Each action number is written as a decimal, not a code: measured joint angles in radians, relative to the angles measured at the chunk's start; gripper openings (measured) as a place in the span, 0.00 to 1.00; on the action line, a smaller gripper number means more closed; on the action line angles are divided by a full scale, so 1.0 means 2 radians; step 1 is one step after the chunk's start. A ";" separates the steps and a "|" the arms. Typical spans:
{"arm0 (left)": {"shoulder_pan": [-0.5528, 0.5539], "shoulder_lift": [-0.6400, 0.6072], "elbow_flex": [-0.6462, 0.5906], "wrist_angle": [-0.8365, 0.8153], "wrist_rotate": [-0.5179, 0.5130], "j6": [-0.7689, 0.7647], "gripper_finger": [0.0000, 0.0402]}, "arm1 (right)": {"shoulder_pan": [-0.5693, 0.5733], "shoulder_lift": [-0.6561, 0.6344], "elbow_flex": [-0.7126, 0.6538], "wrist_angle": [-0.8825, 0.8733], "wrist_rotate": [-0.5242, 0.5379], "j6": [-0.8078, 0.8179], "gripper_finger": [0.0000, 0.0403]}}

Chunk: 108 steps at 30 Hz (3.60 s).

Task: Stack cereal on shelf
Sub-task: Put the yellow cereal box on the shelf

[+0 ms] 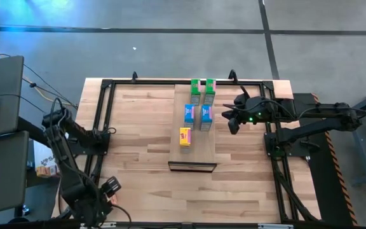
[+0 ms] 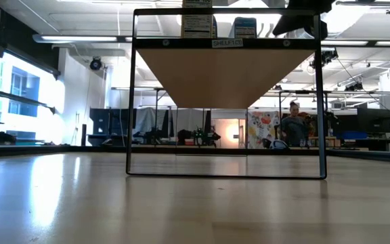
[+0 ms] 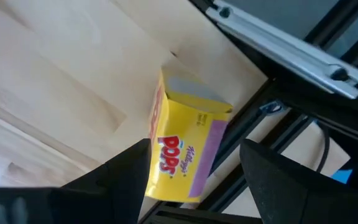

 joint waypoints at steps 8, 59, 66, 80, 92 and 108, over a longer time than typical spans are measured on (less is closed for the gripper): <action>0.000 0.034 0.000 -0.021 0.000 0.001 0.59 | 0.000 0.000 0.000 -0.012 -0.001 -0.004 0.00; 0.333 0.157 0.490 -0.037 -0.052 -0.059 0.34 | 0.001 -0.059 0.132 -0.087 -0.220 -0.098 0.00; 0.404 0.157 0.449 0.126 -0.074 -0.171 0.34 | 0.001 -0.083 0.133 -0.108 -0.210 -0.109 0.00; 0.444 0.180 0.448 0.121 -0.051 -0.262 0.34 | 0.001 -0.074 0.133 -0.115 -0.209 -0.065 0.00; 0.469 0.194 0.448 0.092 -0.076 -0.280 0.34 | 0.039 -0.059 0.133 -0.170 -0.201 -0.048 0.00; 0.481 0.216 0.448 0.097 -0.066 -0.285 0.34 | 0.242 0.007 0.132 -0.167 0.003 -0.047 0.00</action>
